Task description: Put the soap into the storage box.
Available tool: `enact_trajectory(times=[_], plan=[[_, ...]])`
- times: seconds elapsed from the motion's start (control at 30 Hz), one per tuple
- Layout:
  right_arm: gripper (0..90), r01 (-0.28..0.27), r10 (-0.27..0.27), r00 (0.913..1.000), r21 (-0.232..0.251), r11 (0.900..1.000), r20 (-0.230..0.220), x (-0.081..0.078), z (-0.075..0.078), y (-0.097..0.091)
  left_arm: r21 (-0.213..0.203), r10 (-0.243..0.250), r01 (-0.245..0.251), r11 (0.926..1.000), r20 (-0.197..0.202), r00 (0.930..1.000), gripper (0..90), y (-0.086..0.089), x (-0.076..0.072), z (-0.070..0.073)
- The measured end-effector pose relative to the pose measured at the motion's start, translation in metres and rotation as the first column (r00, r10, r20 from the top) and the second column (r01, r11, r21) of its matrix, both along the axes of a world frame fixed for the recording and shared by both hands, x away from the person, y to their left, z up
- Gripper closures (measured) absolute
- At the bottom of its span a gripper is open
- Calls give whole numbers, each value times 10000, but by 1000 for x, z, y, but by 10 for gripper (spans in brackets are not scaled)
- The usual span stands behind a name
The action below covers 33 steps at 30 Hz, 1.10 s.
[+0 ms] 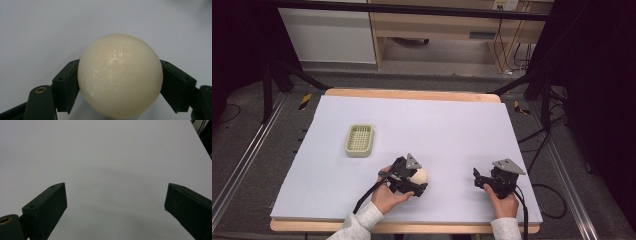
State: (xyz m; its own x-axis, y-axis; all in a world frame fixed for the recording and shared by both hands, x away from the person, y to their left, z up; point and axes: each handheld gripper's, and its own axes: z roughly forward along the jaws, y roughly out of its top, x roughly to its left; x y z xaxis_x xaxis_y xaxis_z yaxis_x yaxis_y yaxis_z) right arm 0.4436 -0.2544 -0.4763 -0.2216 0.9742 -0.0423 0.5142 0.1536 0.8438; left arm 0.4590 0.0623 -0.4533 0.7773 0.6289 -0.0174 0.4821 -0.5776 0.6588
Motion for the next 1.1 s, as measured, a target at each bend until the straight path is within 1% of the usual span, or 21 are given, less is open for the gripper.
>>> enact_trajectory(times=[0.07, 0.27, 0.3, 0.33, 0.4, 0.5, 0.6, 0.87, 1.1], plan=[[46, -8, 8, 10000, 35, 10000, 13, 0, 0, 0, -64, 23, -23, 10000, 6, 10000, 239, 3, 0, 2], [46, -22, 22, 10000, 96, 10000, 65, 0, -1, 1, -87, 191, -191, 9998, 59, 9998, 239, 12, 1, 7], [46, -25, 24, 10000, 98, 9999, 66, 0, -1, 2, -40, 179, -179, 9998, 55, 9998, 239, 14, 1, 8], [46, -16, 15, 10000, 101, 9999, 66, 0, -1, 2, -107, 238, -238, 9997, 51, 9997, 239, 15, 1, 8], [46, -18, 17, 10000, 115, 9999, 88, 0, -1, 2, -54, 226, -226, 9997, 65, 9997, 239, 17, 1, 9], [46, -37, 36, 9999, 148, 9999, 116, 0, -1, 2, -147, 298, -297, 9995, 91, 9995, 239, 19, 1, 10], [46, -99, 98, 9999, 149, 9998, 69, 0, -1, 2, -49, 278, -277, 9996, 92, 9996, 239, 21, 1, 11], [46, -104, 103, 9999, 134, 9999, 63, 0, -1, 2, -69, 313, -312, 9995, 94, 9995, 239, 28, 3, 14], [45, -95, 94, 9999, 105, 9999, 74, 0, -1, 2, -61, 476, -475, 9989, 110, 9988, 239, 37, 6, 18]])
